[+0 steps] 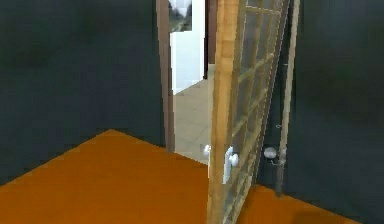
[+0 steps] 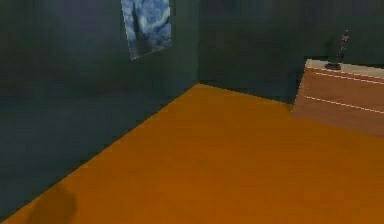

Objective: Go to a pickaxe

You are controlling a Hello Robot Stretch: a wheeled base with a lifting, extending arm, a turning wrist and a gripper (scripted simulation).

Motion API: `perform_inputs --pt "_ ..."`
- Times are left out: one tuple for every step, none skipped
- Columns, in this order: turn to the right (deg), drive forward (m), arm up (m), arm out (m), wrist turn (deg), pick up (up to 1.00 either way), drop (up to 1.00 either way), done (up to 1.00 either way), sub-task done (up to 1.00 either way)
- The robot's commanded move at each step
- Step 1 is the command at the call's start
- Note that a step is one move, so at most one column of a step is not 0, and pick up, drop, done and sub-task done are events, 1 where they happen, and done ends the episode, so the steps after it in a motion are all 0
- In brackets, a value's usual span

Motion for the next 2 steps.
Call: perform_inputs --pt "0.0 0.2 0.0 0.0 0.0 0.0 0.0 0.0 0.0" --pt "-21.0 0.0 0.0 0.0 0.0 0.0 0.0 0.0 0.0"
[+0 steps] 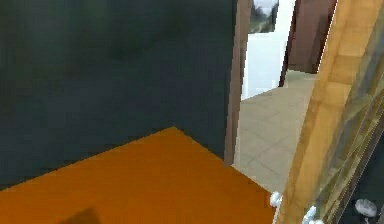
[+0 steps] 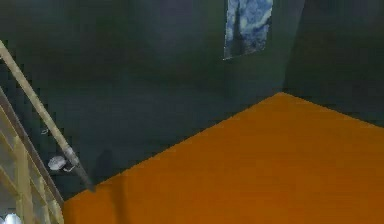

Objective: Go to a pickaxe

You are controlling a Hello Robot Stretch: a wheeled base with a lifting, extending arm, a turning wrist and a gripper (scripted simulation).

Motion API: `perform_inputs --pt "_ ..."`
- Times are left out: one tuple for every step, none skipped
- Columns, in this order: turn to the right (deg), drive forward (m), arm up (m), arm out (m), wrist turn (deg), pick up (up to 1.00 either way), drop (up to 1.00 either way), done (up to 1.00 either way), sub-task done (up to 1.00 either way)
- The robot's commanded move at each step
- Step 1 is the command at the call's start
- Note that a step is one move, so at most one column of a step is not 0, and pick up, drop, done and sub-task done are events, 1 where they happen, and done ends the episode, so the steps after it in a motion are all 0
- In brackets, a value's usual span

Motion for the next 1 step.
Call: perform_inputs --pt "0.0 0.55 0.0 0.0 0.0 0.0 0.0 0.0 0.0"
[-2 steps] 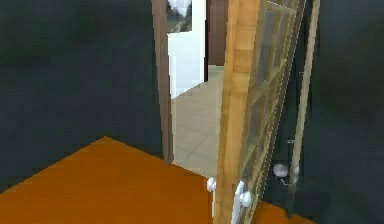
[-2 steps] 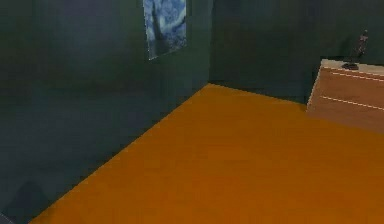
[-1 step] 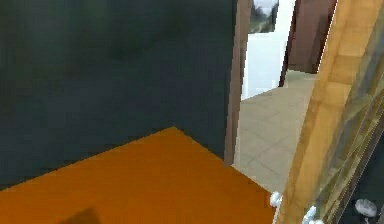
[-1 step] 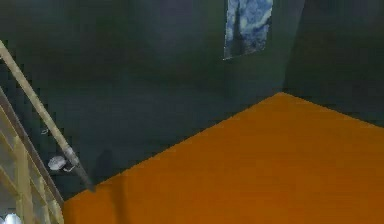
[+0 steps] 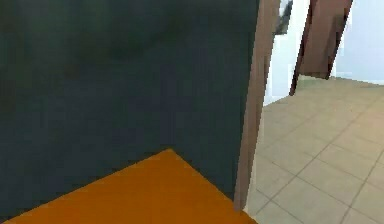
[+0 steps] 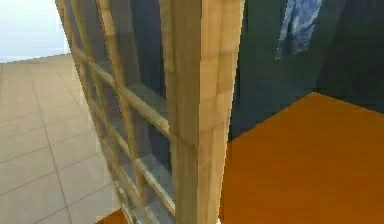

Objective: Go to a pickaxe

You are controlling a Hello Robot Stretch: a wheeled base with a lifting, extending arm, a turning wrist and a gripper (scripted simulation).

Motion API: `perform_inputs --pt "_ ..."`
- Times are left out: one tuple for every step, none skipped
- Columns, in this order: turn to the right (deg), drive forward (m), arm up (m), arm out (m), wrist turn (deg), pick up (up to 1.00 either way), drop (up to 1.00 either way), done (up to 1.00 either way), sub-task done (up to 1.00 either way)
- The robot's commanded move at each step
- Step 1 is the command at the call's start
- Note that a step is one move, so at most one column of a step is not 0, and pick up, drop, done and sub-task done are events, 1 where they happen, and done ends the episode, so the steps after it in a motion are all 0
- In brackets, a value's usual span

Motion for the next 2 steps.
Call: perform_inputs --pt "-36.0 0.0 0.0 0.0 0.0 0.0 0.0 0.0 0.0" --pt "-3.0 0.0 0.0 0.0 0.0 0.0 0.0 0.0 0.0"
